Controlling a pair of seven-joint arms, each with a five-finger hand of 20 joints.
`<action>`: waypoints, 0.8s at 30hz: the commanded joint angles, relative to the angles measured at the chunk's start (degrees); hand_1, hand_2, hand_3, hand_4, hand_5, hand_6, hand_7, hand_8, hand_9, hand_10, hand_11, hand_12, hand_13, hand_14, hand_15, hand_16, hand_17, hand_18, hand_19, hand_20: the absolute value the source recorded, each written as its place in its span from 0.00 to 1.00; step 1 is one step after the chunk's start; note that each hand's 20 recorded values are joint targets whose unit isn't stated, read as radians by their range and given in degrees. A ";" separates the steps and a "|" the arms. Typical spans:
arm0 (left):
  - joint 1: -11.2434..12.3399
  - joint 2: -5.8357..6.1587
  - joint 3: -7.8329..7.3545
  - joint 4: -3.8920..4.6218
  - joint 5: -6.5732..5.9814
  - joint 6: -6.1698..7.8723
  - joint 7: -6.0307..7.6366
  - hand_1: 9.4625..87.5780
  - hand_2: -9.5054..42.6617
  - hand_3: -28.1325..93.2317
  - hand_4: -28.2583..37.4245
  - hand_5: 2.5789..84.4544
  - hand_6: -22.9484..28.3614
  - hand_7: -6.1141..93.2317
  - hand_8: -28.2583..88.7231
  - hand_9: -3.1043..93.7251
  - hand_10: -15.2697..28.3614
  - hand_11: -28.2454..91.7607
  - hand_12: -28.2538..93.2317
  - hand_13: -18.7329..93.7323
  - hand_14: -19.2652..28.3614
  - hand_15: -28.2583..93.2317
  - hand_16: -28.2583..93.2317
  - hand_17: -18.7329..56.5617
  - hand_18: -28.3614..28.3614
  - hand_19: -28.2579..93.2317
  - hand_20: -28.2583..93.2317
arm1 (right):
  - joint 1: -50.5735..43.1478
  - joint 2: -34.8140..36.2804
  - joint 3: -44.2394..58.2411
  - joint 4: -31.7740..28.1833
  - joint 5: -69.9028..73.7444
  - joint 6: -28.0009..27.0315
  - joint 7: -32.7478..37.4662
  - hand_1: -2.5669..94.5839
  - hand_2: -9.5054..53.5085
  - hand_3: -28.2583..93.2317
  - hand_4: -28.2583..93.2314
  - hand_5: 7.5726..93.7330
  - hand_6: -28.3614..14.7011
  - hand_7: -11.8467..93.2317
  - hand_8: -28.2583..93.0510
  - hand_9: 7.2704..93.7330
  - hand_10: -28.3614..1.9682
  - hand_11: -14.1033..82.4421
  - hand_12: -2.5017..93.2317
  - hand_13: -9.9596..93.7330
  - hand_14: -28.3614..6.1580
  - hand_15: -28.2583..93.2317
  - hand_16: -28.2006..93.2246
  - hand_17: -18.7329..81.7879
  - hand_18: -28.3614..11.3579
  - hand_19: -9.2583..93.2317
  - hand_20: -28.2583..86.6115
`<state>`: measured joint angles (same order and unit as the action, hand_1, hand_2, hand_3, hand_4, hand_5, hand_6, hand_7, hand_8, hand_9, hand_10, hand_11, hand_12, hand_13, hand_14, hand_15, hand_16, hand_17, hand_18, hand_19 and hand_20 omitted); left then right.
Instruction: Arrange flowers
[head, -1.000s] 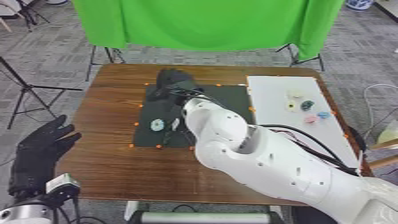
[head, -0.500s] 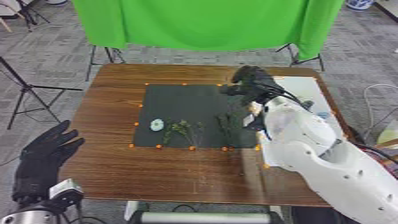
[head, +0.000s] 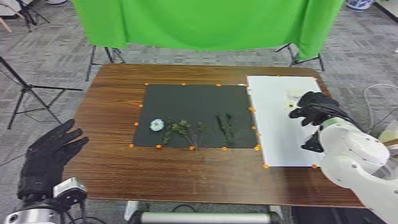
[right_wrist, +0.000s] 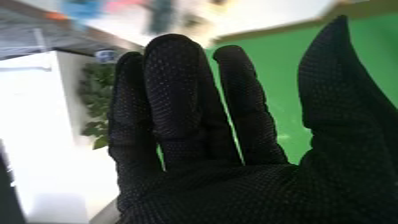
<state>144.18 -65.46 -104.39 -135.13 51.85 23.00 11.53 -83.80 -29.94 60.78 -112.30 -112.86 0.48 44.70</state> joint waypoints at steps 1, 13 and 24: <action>0.04 0.47 0.91 -0.20 0.01 0.00 -0.08 0.20 0.31 0.91 0.12 0.46 0.66 0.22 0.15 0.40 0.80 0.47 0.30 0.41 0.96 0.68 0.14 0.13 0.90 0.74 0.23 | 4.18 1.71 -4.86 3.45 1.18 -0.30 3.17 0.33 0.07 0.98 0.00 0.49 0.57 0.32 0.11 0.53 0.39 0.32 0.17 0.72 0.56 0.87 0.32 0.50 0.19 1.00 0.29; -0.27 0.42 1.25 0.04 0.07 -0.42 -0.24 0.20 0.31 0.91 0.12 0.46 0.66 0.22 0.15 0.40 0.80 0.47 0.30 0.41 0.96 0.68 0.14 0.13 0.90 0.74 0.23 | 7.96 3.79 -8.92 5.54 0.18 -0.87 5.29 0.34 0.05 0.98 0.00 0.47 0.57 0.33 0.10 0.51 0.40 0.31 0.17 0.72 0.57 0.87 0.31 0.50 0.20 1.00 0.30; -0.76 0.30 1.25 0.21 0.13 -0.69 -0.63 0.20 0.30 0.91 0.12 0.46 0.66 0.22 0.15 0.40 0.80 0.47 0.30 0.41 0.96 0.68 0.14 0.13 0.90 0.74 0.23 | 6.87 2.70 -9.04 6.65 2.34 -4.10 5.80 0.36 0.05 0.98 0.00 0.49 0.60 0.33 0.10 0.53 0.40 0.31 0.17 0.72 0.58 0.87 0.31 0.50 0.20 1.00 0.31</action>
<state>143.42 -65.02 -103.32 -135.08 51.82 22.91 11.50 -77.29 -27.19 53.70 -106.60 -111.37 -3.16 49.50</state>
